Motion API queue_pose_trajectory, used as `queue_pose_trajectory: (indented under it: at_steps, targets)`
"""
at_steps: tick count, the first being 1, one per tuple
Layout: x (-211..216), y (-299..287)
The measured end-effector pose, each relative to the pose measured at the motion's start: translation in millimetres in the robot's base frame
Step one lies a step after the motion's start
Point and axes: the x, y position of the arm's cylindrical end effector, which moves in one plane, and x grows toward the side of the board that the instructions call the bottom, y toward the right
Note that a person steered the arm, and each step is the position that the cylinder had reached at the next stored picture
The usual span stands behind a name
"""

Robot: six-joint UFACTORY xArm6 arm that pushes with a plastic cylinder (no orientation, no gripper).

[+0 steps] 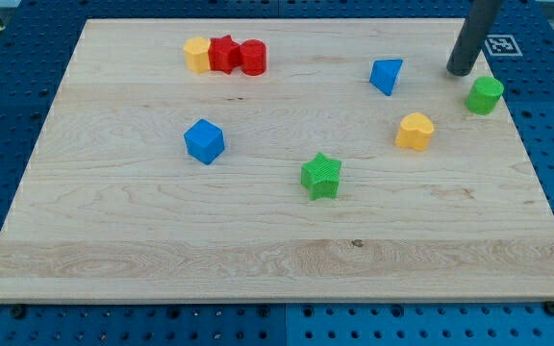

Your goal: Move the blue triangle below the red circle

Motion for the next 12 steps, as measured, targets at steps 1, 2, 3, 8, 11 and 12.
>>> queue_pose_trajectory:
  at_steps: [1,2,3,8,11,12]
  targets:
    - [2.3,-28.3]
    - [5.6,-58.3]
    - [27.8,-84.1]
    - [19.8,-99.4]
    - [18.4,-103.8]
    - [18.4,-107.0]
